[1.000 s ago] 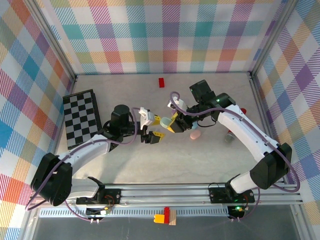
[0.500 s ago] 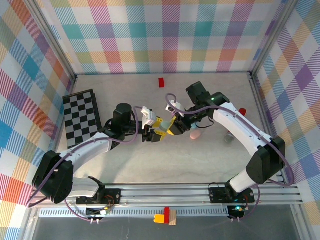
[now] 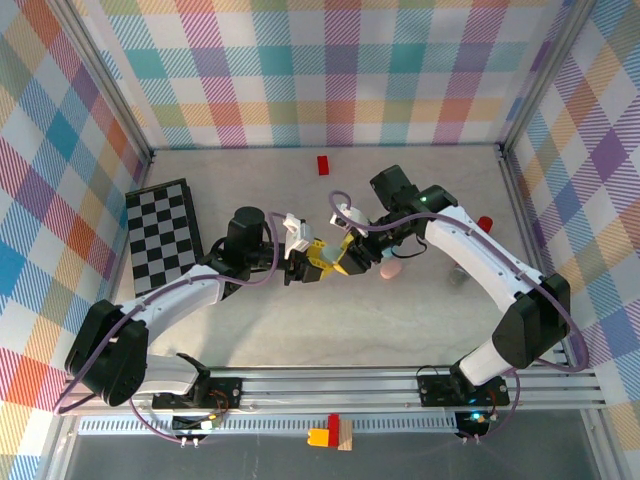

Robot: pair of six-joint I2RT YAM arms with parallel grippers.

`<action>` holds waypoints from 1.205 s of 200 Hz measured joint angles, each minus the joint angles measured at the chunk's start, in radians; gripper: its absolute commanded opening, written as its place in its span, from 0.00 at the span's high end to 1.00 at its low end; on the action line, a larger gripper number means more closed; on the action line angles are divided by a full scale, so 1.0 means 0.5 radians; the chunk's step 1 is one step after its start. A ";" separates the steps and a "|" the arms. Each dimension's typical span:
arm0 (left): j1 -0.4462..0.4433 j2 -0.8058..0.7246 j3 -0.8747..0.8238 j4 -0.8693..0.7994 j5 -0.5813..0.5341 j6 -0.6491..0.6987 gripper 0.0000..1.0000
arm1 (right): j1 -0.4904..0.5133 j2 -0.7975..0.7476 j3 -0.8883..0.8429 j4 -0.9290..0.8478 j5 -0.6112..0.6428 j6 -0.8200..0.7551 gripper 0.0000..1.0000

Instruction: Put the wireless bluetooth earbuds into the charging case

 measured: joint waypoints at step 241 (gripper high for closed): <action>0.008 -0.005 -0.080 0.172 -0.048 -0.032 0.71 | -0.310 -0.435 -0.278 0.588 -0.254 0.628 0.23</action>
